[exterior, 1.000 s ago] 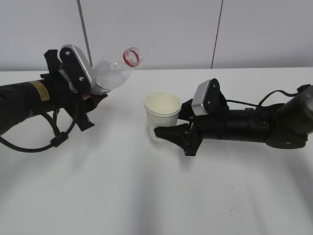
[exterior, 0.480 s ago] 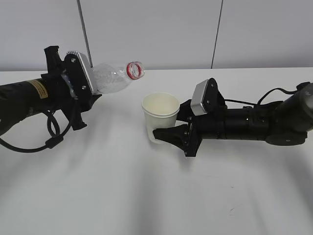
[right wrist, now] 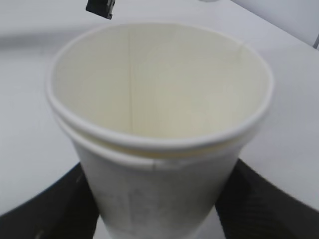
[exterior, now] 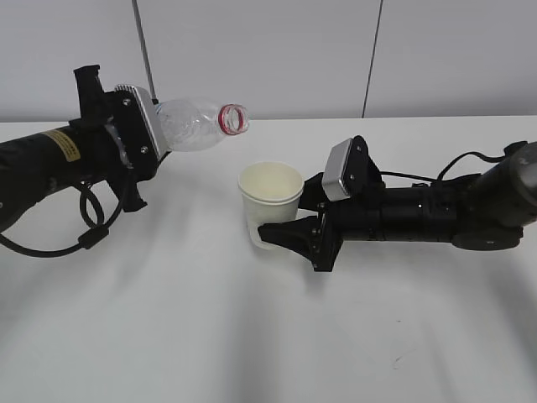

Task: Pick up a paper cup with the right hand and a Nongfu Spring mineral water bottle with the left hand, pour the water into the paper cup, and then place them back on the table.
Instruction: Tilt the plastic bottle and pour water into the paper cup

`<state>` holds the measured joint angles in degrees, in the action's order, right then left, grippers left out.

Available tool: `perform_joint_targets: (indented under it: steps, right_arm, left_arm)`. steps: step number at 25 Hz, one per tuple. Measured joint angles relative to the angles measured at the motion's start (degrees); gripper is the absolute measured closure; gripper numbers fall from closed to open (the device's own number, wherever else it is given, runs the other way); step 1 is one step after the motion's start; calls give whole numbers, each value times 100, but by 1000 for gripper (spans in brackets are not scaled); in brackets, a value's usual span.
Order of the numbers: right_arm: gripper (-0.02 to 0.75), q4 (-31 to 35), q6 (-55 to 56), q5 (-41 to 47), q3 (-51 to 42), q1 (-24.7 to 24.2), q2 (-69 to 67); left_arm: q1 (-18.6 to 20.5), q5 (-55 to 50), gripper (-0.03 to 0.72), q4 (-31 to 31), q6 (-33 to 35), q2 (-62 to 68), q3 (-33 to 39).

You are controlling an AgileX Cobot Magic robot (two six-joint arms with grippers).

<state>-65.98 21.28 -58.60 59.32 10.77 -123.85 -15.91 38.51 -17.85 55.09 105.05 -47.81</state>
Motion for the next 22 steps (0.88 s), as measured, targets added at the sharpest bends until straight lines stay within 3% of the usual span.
perform_joint_targets:
  steps: [22]
  right_arm:
    - [264,0,0,18,0,76,0]
  left_arm:
    - [0,247,270,15,1211,0,0]
